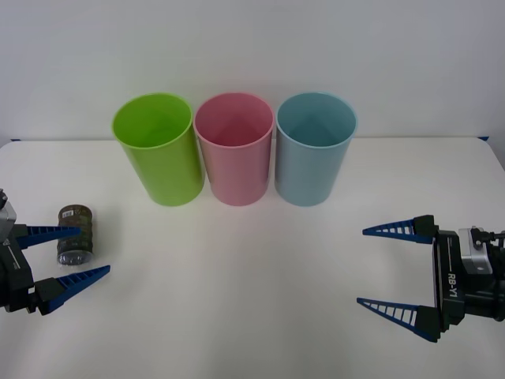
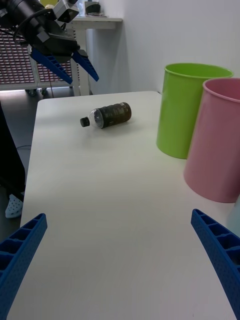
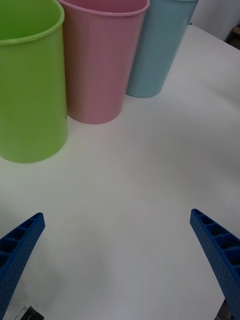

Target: Put cans in the blue bin and PET bottles in the pink bin and trash in the green bin.

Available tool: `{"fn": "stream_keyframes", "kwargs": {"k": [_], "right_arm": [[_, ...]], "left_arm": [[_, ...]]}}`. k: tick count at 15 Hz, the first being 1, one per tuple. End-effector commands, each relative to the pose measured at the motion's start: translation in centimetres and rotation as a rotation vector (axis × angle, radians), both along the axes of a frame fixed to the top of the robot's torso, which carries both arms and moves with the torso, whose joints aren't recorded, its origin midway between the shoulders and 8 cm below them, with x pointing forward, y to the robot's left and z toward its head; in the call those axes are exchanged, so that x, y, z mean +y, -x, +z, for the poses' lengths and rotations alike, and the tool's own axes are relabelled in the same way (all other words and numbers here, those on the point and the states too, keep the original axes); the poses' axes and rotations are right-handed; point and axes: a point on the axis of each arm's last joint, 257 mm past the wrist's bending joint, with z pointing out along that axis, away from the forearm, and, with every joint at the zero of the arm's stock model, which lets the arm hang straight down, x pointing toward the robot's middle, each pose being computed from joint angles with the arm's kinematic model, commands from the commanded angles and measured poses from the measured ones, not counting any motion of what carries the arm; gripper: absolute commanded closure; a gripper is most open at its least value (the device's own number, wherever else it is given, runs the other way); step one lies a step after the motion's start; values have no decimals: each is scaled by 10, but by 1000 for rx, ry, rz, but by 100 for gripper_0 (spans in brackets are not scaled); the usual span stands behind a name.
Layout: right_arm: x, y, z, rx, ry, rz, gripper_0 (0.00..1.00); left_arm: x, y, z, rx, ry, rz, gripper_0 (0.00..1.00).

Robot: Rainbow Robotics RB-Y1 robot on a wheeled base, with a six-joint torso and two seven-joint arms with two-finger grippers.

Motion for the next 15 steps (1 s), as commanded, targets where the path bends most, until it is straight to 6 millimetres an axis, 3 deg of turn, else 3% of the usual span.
{"fn": "stream_keyframes", "kwargs": {"k": [1,14,15], "right_arm": [[0,0,0,0,0,0,0],[0,0,0,0,0,0,0],[0,0,0,0,0,0,0]], "left_arm": [[0,0,0,0,0,0,0],[0,0,0,0,0,0,0],[13,-7,3,-25,-27,37,0]]}}
